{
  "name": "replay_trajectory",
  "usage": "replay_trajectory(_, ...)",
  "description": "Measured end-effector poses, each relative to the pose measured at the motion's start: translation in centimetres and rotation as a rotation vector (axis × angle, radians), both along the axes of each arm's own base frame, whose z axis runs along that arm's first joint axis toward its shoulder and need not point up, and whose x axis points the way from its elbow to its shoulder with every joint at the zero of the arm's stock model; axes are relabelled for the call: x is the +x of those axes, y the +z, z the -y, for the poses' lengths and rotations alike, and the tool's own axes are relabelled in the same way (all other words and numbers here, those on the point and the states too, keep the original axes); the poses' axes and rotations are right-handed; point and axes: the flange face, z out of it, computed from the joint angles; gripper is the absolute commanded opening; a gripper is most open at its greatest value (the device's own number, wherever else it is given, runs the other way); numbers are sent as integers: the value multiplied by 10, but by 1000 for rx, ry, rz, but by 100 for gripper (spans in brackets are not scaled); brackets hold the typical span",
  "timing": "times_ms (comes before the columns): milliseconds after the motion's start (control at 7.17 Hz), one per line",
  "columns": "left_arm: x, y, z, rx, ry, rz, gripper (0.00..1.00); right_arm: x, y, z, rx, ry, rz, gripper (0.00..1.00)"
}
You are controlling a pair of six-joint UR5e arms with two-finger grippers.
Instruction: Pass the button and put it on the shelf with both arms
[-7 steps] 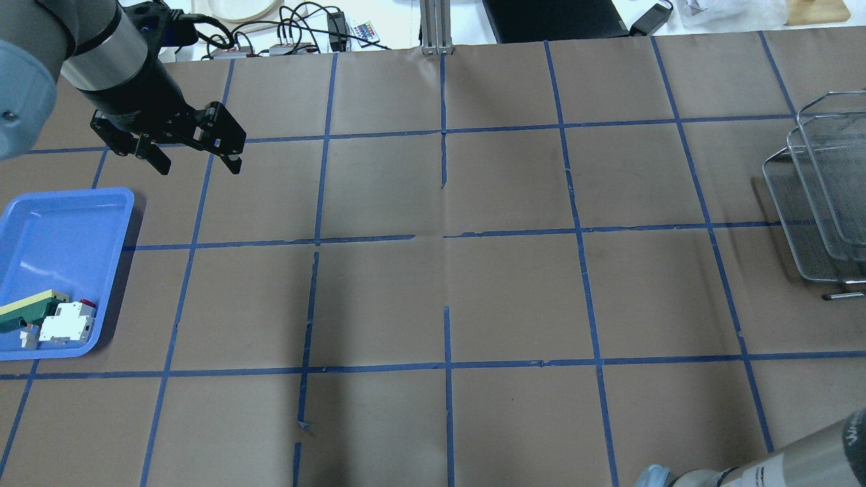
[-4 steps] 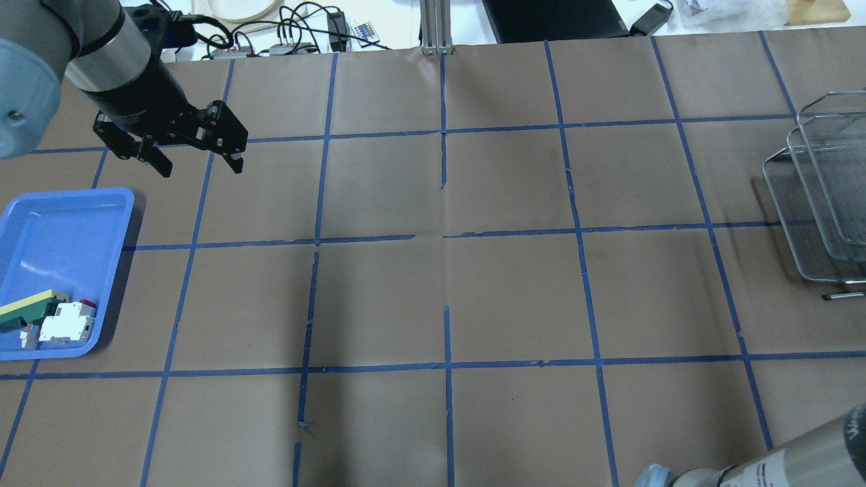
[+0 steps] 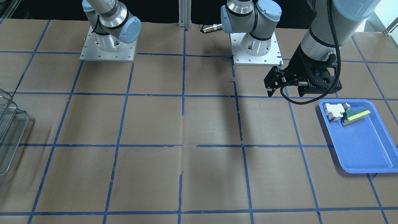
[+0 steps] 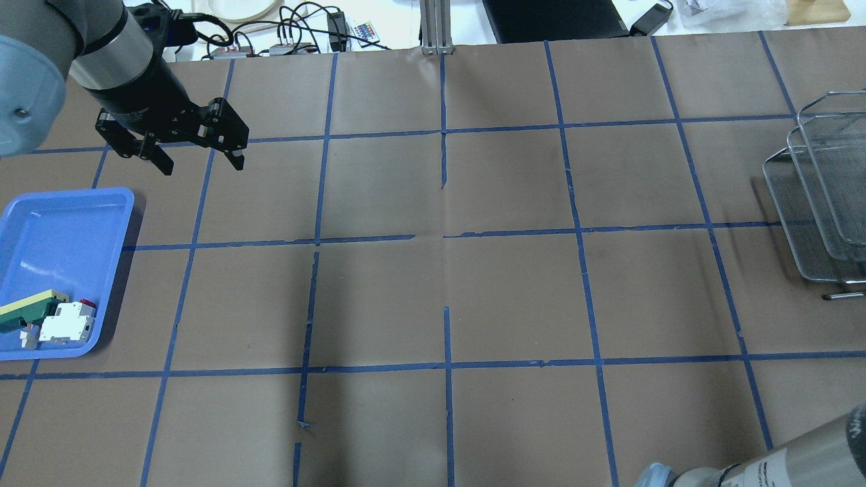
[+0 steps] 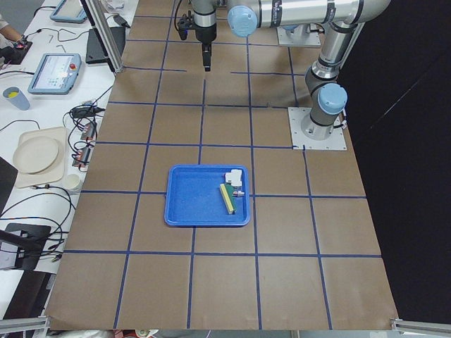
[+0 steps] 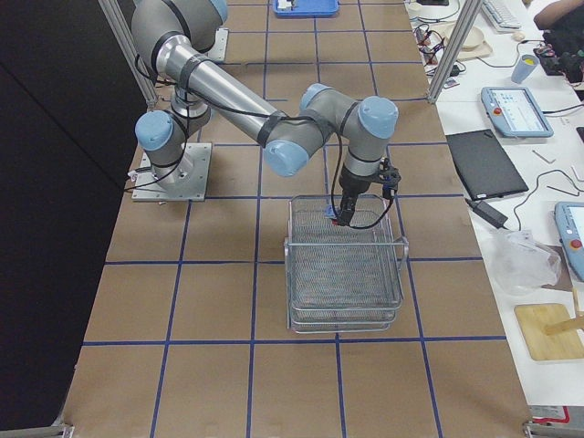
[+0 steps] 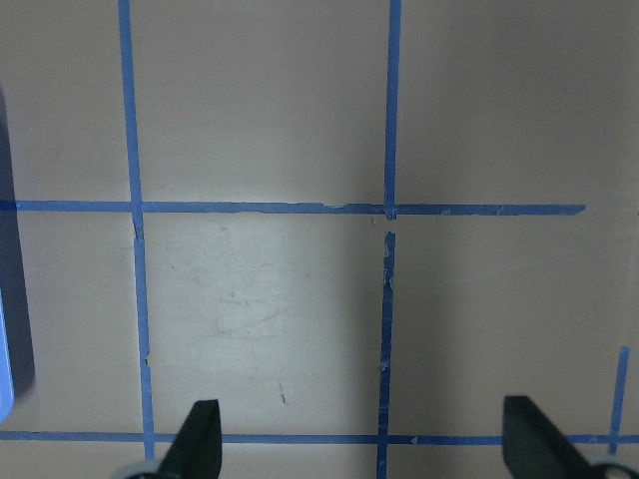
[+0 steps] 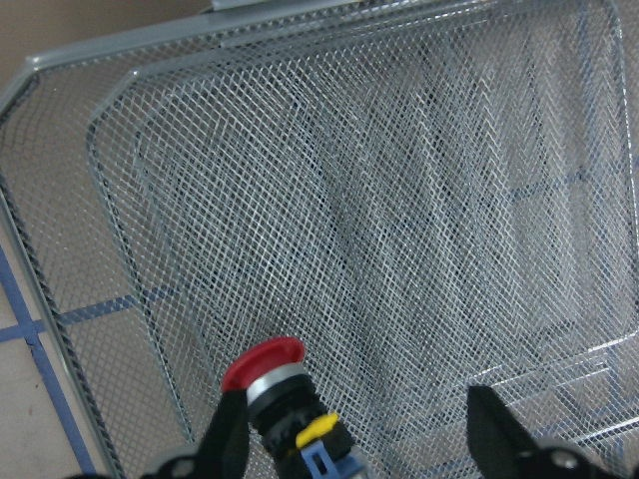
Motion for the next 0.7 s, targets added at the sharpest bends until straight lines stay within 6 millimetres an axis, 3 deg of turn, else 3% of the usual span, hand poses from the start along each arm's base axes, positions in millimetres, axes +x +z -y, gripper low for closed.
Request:
replay_trajectory(419,0,-1,1,-3,28,-1,100,16,38,-17,-10,3,-1,100)
replay_trajectory(558,0,0,1,-4,29,-1,100,35,57,-22,-23,17,6,100)
replay_trajectory(698,0,0,2,-4,31,-1,100,68,75,-22,-44,25,20,100)
